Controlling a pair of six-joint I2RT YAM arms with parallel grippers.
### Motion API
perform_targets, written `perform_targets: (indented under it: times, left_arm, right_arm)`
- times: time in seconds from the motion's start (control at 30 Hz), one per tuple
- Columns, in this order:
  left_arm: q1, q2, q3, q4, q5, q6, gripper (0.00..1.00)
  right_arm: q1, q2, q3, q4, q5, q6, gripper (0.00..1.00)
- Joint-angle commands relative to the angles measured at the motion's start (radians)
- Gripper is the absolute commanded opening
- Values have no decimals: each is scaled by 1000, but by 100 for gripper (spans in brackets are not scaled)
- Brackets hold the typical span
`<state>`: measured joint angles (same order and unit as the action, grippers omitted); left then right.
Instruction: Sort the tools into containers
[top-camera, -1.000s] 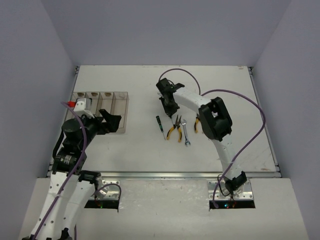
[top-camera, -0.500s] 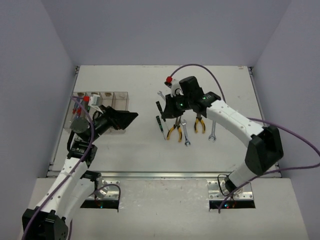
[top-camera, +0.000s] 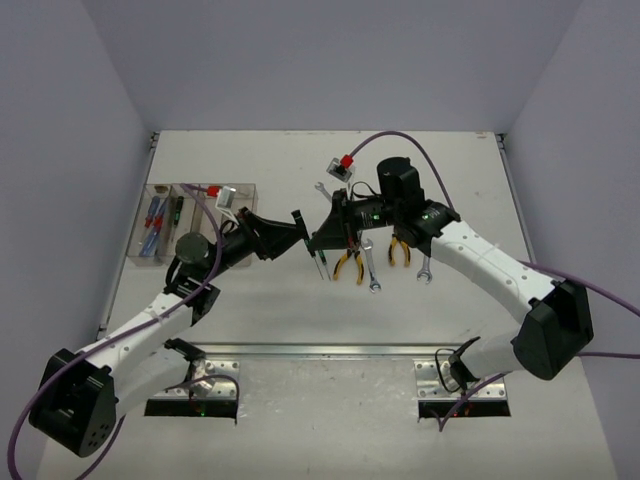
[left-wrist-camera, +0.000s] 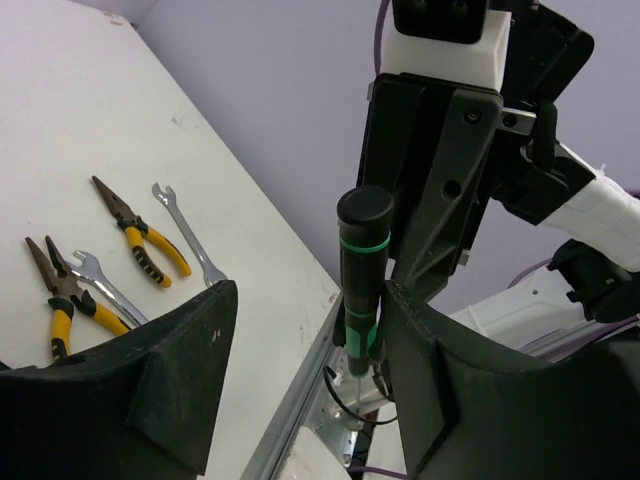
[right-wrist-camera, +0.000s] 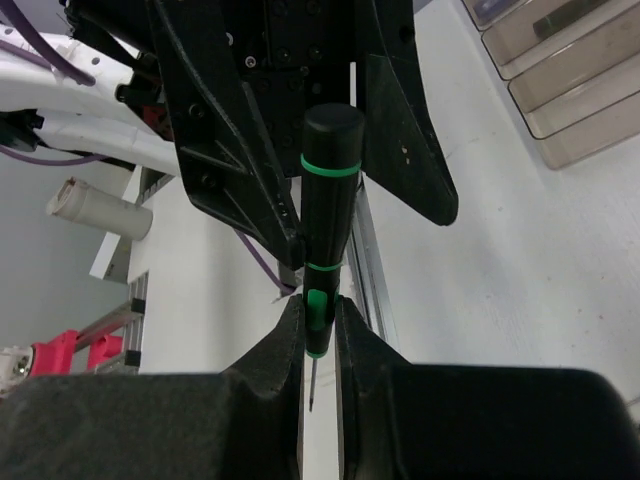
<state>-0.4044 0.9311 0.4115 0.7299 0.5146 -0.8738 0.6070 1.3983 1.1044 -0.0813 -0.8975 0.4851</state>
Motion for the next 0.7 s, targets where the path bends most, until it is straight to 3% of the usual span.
perform_targets:
  times: [0.0, 0.1, 0.23, 0.3, 0.33, 0.37, 0.4, 0.43, 0.5, 0.57, 0.67]
  left_arm:
    - [-32, 13, 50, 122, -76, 7, 56]
    - [-40, 23, 53, 149, -84, 7, 41]
    - [-50, 37, 59, 173, -66, 12, 5]
    - [-53, 46, 60, 182, -57, 20, 0]
    - [-53, 48, 63, 175, -56, 28, 0]
    - [-53, 48, 82, 155, -70, 43, 0]
    - [-53, 43, 121, 95, -83, 74, 0]
    - [-52, 45, 189, -41, -154, 139, 0]
    - [-50, 62, 370, -410, -422, 313, 0]
    - [-39, 105, 483, -700, -633, 477, 0]
    - [-5, 177, 600, -835, -975, 604, 0]
  right_arm:
    - [13, -24, -13, 116, -87, 21, 0]
    - [14, -18, -17, 118, -78, 18, 0]
    - [14, -9, -9, 119, -67, 15, 0]
    - [14, -7, -4, 114, -49, 13, 1]
    - [12, -7, -1, 101, -33, 10, 14]
    - [9, -8, 2, 90, -10, 6, 35]
    - [3, -11, 5, 62, 25, 0, 63]
    - [-10, -27, 3, 9, 103, -11, 81]
    - [-45, -81, -8, -117, 329, -39, 97]
    - [-82, -173, -86, -189, 527, -51, 99]
    - [-153, -315, -234, -205, 793, -63, 99]
